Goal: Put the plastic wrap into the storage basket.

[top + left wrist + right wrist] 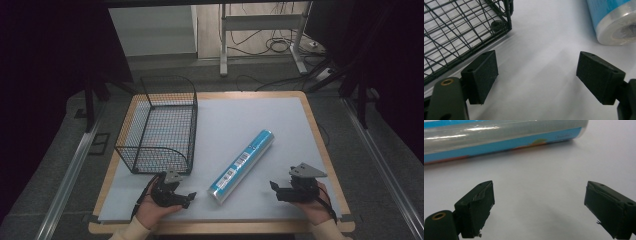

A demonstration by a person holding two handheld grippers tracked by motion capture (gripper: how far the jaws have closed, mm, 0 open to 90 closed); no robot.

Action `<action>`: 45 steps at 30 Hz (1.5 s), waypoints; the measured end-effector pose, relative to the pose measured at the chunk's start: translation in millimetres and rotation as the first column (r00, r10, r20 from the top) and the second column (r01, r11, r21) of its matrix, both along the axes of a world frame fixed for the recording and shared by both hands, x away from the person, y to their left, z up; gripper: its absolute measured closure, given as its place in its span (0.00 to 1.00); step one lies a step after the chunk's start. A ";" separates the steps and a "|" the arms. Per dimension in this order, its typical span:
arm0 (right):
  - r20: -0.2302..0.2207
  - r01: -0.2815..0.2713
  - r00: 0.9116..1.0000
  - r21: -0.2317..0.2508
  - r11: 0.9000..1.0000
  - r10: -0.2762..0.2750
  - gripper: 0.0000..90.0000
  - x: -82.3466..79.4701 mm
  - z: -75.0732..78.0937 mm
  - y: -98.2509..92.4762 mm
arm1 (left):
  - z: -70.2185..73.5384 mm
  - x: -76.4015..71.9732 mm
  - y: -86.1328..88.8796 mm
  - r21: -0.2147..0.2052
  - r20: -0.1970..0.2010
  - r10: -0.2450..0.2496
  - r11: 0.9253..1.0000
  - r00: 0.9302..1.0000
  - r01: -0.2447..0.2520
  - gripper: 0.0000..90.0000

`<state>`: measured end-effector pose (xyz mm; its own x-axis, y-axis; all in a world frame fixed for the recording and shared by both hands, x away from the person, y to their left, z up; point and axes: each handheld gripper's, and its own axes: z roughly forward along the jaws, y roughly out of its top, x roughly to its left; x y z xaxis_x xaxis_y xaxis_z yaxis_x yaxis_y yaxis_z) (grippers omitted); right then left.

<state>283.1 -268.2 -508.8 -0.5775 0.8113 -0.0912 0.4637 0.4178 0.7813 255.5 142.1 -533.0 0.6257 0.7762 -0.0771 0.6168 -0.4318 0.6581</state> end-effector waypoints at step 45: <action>-0.017 0.018 1.000 0.024 1.000 -0.017 0.13 -21.8 0.0 -9.5 | 63.6 -0.6 -31.3 -0.088 0.016 0.001 0.996 1.000 0.000 0.21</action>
<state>261.3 -277.7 -508.8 -0.5646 0.8230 -0.0621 0.4839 0.3911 0.7829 254.9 110.8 -469.3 0.6270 0.7672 -0.1348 0.6058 -0.3715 0.7036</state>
